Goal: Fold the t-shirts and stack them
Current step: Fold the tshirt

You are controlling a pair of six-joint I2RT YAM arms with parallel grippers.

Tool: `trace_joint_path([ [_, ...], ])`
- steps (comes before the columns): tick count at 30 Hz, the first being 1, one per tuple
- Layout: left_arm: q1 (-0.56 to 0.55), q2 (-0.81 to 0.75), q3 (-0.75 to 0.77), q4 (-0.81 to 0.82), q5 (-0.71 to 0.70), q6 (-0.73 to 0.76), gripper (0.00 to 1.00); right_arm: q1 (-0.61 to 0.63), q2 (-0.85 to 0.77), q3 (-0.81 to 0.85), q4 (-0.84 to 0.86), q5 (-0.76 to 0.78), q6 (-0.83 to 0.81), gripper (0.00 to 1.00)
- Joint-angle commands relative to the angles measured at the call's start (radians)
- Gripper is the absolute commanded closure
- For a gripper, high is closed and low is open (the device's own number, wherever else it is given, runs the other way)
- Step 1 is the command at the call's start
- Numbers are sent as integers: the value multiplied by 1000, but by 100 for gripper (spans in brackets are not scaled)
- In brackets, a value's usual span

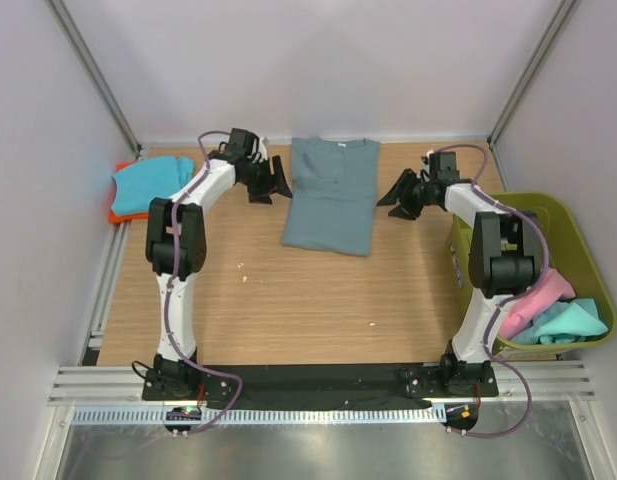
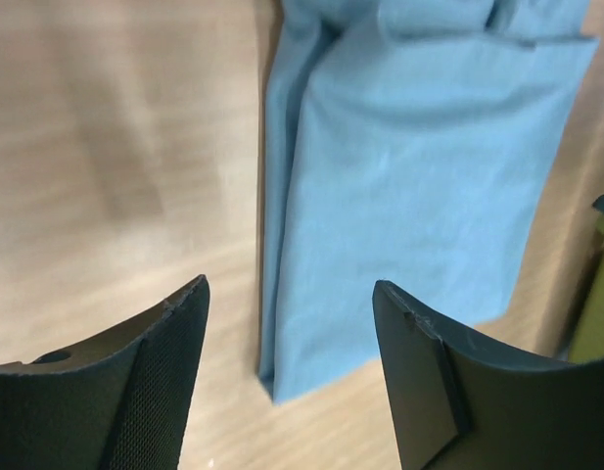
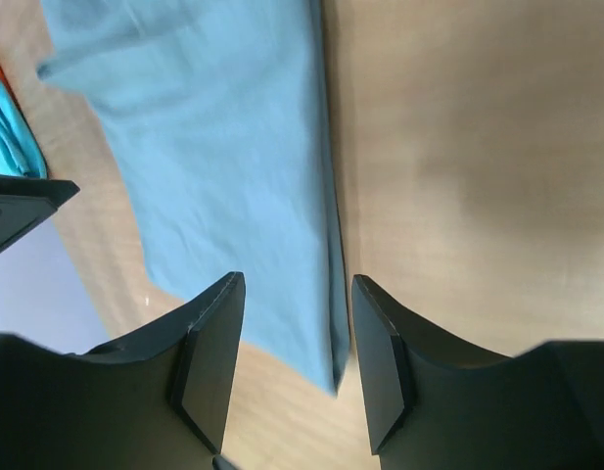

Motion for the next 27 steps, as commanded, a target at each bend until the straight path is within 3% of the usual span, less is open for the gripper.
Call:
trace_joint_path([
  [1,13,-115,-135,-87,116,23,31,14,-130,-163,-24,-90,57,46],
  [7,12,-146,-356,-56,243,-28,28,90,-170,-363,26,-154,120,46],
  [20,-5,-69,-352,-11,273,-83,28,134,-139,-370,60,-116,144,47],
  [27,-7,-49,-346,-8,259,-85,35,111,-144,-403,87,-85,147,50],
])
